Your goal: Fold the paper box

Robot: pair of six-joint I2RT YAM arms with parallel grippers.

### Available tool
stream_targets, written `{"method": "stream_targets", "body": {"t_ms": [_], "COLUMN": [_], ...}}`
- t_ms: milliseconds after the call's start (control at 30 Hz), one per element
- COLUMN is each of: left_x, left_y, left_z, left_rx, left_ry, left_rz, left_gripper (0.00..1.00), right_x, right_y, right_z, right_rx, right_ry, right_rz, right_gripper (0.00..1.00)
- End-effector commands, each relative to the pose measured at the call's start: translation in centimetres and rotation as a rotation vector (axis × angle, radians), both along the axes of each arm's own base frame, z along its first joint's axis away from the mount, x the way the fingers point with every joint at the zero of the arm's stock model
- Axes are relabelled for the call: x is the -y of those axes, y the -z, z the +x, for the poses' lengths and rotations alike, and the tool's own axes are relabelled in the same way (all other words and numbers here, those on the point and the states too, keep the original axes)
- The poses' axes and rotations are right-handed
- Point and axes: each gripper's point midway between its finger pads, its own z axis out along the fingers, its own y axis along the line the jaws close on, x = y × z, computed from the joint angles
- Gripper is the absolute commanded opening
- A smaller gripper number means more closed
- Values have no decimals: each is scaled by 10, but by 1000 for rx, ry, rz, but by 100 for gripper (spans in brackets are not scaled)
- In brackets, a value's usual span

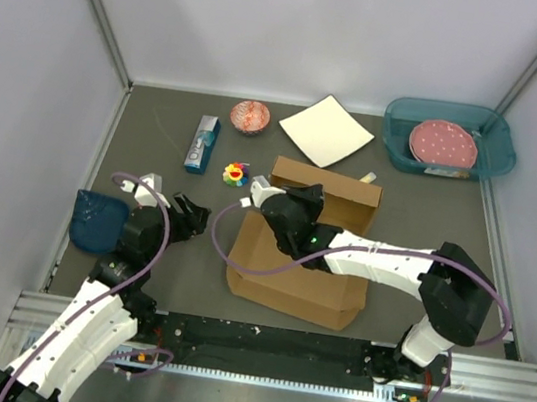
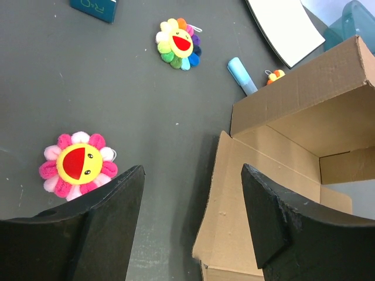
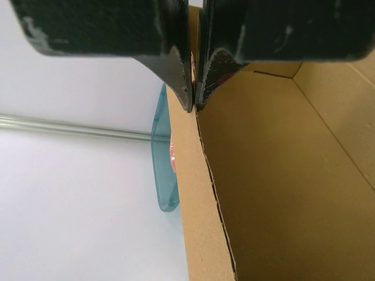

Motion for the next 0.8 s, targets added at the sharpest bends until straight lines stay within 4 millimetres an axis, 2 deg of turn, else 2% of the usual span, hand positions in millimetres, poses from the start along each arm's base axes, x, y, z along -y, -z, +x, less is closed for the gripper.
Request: {"method": "stream_targets", "body": {"t_ms": [0,133,233,267,300,333,367,433,467,533,567,600,633,667,700,733,767], "left_x": [-1,-1,-1,-2,-2,-3,-4,-4,-4,-4,-4,-5,-5,-6,-7,-10,-12], "left_y": [-21,-24,-33,-40,-43,-47,-55,-63,-72,-79,-89,-93,-96,-108,-113,-118,-133], "left_z": [4,3,3,4,4,5,5,6,7,7,8,9,9,8,8,8,6], "left_rx": [58,59,77,91,96,105,120,133,152,165,181,188,190,212,222,233,262], "left_ry": [-2,-2,-5,-10,-12,-15,-19,-20,-21,-21,-23,-25,-27,-30,-33,-45,-51], "left_rz": [-7,-8,-15,-18,-18,-20,-22,-23,-28,-26,-30,-27,-26,-30,-26,-24,-29], "left_gripper": [72,72,72,72,72,72,72,72,72,72,72,72,72,72,72,72,72], "right_x": [5,8,13,13,21,23,25,33,35,42,45,49,59,65,79,92,101], "right_y": [-2,-10,-34,-60,-65,-74,-102,-114,-136,-146,-164,-170,-166,-182,-174,-164,-166], "right_z": [7,7,5,7,3,2,2,-4,-6,-10,-11,-10,-12,-11,-2,-6,-4], "right_rx": [20,31,52,76,46,49,68,45,59,46,60,56,24,22,-39,-100,-132], "right_ry": [39,56,106,122,137,166,177,196,193,204,206,213,244,259,301,368,404], "right_rz": [30,41,113,195,178,277,365,406,461,474,515,532,540,615,662,747,843], "right_gripper": [0,0,0,0,0,0,0,0,0,0,0,0,0,0,0,0,0]}}
